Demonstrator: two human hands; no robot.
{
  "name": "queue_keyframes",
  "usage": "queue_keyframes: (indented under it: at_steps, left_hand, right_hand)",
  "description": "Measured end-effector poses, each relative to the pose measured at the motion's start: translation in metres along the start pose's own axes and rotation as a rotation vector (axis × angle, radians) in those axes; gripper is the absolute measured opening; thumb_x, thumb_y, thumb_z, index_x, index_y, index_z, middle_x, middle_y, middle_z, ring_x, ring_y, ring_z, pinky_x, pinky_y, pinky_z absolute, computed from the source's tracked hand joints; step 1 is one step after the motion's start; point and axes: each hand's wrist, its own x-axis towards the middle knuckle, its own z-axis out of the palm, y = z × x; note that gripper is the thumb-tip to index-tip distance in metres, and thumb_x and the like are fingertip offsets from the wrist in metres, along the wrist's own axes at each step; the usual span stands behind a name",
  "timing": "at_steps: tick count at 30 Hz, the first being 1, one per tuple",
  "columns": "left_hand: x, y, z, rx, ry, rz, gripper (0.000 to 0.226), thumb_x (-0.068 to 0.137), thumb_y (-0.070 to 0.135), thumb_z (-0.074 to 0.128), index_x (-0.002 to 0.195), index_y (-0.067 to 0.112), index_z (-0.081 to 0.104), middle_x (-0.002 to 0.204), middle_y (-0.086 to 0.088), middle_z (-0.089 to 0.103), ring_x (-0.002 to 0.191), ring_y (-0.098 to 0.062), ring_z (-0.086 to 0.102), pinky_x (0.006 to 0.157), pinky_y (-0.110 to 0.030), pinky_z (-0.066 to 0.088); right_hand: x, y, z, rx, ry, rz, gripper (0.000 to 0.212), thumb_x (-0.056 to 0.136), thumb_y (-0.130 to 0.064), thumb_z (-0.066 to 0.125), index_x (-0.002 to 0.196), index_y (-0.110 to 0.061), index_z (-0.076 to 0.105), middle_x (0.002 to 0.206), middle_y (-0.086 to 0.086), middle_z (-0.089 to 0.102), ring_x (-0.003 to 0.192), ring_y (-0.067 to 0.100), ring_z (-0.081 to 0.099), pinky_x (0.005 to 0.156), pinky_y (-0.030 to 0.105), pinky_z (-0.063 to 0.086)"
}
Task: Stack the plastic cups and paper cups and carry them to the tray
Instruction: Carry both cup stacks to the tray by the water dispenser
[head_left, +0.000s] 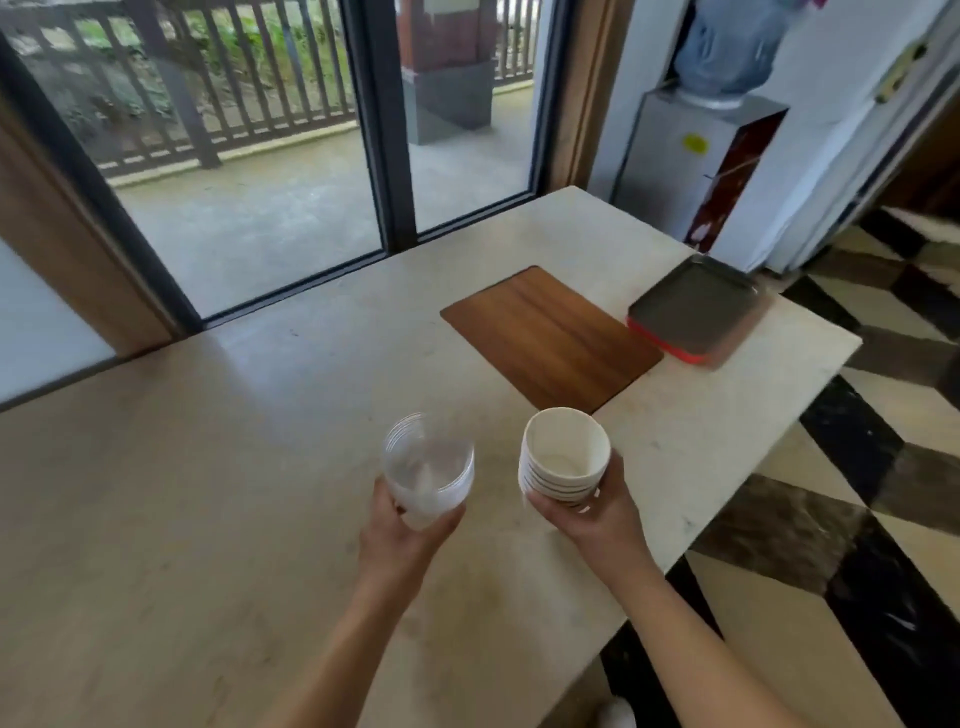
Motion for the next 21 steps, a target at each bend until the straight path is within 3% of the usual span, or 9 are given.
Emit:
queue_keyframes:
  at_steps: [3,5,8,13,15,17,19,21]
  left_hand:
    - [0.003,0.021,0.045,0.005,-0.085,0.094,0.064,0.055,0.058,0.084,0.111,0.049,0.054,0.105,0.032,0.066,0.092,0.01,0.063,0.065,-0.003,0.044]
    - [0.004,0.038,0.085,0.018,-0.144,0.141,0.061,0.056,0.057,0.085,0.11,0.05,0.056,0.104,0.029,0.068,0.092,0.007,0.064,0.066,-0.006,0.046]
    - [-0.004,0.058,0.141,0.059,-0.214,0.177,0.066,0.059,0.063,0.083,0.115,0.044,0.056,0.105,0.021,0.069,0.094,0.003,0.064,0.068,-0.013,0.047]
    - [-0.023,0.091,0.232,0.07,-0.262,0.211,0.066,0.063,0.057,0.086,0.12,0.043,0.055,0.107,0.019,0.07,0.098,0.0,0.064,0.071,-0.013,0.049]
    - [-0.028,0.103,0.267,0.064,-0.277,0.221,0.063,0.065,0.054,0.086,0.119,0.041,0.057,0.107,0.017,0.071,0.098,-0.003,0.066,0.077,-0.025,0.054]
    - [-0.031,0.115,0.296,0.052,-0.313,0.218,0.063,0.066,0.051,0.087,0.121,0.033,0.061,0.11,0.01,0.073,0.099,-0.009,0.068,0.082,-0.035,0.057]
    - [-0.033,0.123,0.32,0.044,-0.33,0.205,0.069,0.065,0.053,0.088,0.124,0.03,0.061,0.112,0.009,0.073,0.101,-0.011,0.068,0.082,-0.031,0.055]
    - [-0.033,0.134,0.344,0.049,-0.331,0.201,0.073,0.063,0.055,0.088,0.125,0.031,0.06,0.112,0.011,0.072,0.103,-0.012,0.067,0.079,-0.025,0.051]
  right_hand:
    - [0.001,0.013,-0.049,0.007,0.095,0.018,0.09,0.046,-0.067,0.087,0.123,-0.055,0.042,0.115,-0.026,0.062,0.106,0.0,0.062,0.083,0.021,0.053]
    - [0.006,0.024,-0.087,-0.002,0.166,0.034,0.091,0.045,-0.07,0.085,0.123,-0.06,0.039,0.117,-0.023,0.061,0.108,-0.002,0.06,0.084,0.02,0.052]
    - [0.015,0.04,-0.141,-0.02,0.227,0.02,0.085,0.049,-0.066,0.085,0.116,-0.071,0.033,0.117,-0.026,0.056,0.106,-0.016,0.054,0.079,0.005,0.044]
    - [0.034,0.065,-0.234,-0.001,0.252,0.092,0.088,0.053,-0.061,0.085,0.123,-0.06,0.032,0.119,-0.025,0.055,0.106,-0.019,0.05,0.075,0.001,0.042]
    - [0.045,0.071,-0.268,-0.006,0.279,0.099,0.091,0.053,-0.061,0.085,0.127,-0.053,0.033,0.118,-0.027,0.054,0.104,-0.016,0.052,0.078,0.004,0.039]
    - [0.055,0.077,-0.296,-0.023,0.311,0.108,0.096,0.054,-0.059,0.086,0.133,-0.046,0.033,0.116,-0.028,0.053,0.103,-0.005,0.054,0.083,0.015,0.041]
    - [0.063,0.08,-0.319,-0.033,0.354,0.129,0.096,0.054,-0.059,0.087,0.133,-0.045,0.034,0.113,-0.03,0.053,0.103,0.001,0.054,0.084,0.021,0.042]
    - [0.074,0.083,-0.342,-0.041,0.393,0.127,0.093,0.051,-0.064,0.084,0.127,-0.052,0.032,0.111,-0.031,0.053,0.097,-0.006,0.055,0.078,0.016,0.041]
